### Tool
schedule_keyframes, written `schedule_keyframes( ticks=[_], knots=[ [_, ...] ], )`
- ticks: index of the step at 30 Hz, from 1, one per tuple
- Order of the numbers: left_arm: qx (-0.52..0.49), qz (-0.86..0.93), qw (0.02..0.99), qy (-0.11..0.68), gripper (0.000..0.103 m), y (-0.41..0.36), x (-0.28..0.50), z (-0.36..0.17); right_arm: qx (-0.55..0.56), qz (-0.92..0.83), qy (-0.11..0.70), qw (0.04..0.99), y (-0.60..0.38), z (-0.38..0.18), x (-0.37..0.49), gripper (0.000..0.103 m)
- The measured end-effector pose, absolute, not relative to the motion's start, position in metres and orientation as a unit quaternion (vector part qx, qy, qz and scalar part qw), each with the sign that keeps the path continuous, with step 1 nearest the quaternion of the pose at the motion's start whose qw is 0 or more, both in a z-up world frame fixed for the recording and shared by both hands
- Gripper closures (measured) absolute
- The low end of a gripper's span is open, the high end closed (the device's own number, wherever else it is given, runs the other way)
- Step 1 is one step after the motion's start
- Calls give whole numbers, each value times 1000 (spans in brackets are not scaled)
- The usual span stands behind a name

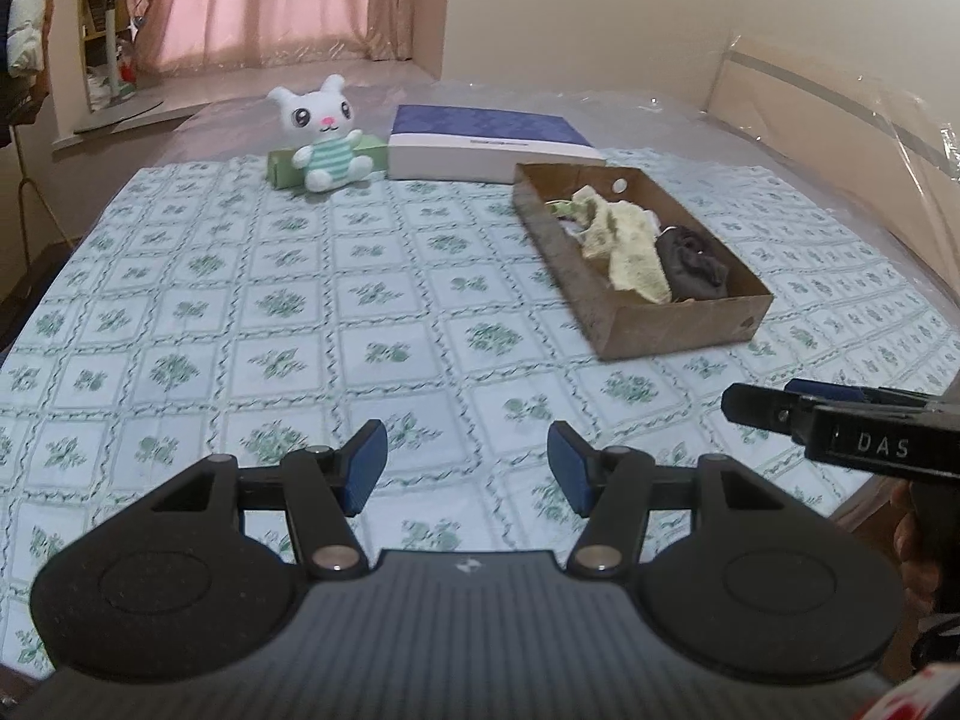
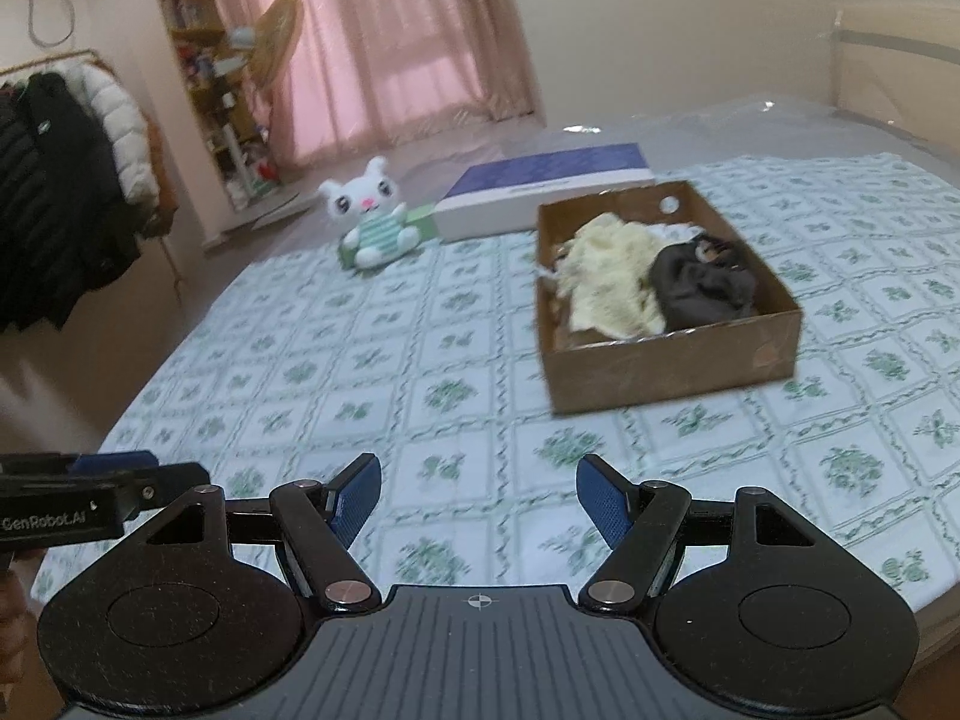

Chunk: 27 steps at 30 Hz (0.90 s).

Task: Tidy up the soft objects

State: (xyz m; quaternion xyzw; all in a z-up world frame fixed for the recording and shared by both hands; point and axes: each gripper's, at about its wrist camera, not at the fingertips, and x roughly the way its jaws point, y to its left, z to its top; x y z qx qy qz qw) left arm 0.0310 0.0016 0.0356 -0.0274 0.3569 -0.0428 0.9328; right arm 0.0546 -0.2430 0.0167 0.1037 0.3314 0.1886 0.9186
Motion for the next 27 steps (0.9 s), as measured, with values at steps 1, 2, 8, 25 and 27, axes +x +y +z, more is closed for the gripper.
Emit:
schedule_keyframes(
  ticks=[1, 2, 8, 25, 27],
  knots=[
    [-27, -41, 932, 358, 46, 3, 29, 35, 101, 193, 333, 917, -240, 16, 54, 31],
    [-27, -40, 932, 360, 46, 5, 27, 33, 99, 196, 335, 916, -236, 15, 53, 31],
    [-32, -27, 928, 370, 46, 18, 18, 25, 82, 218, 349, 907, -215, 7, 52, 31],
    [-40, -3, 920, 389, 46, 35, 14, 10, 51, 247, 373, 893, -184, -7, 53, 31],
    [-40, -3, 920, 390, 46, 35, 15, 10, 50, 248, 373, 893, -182, -8, 54, 31]
  ],
)
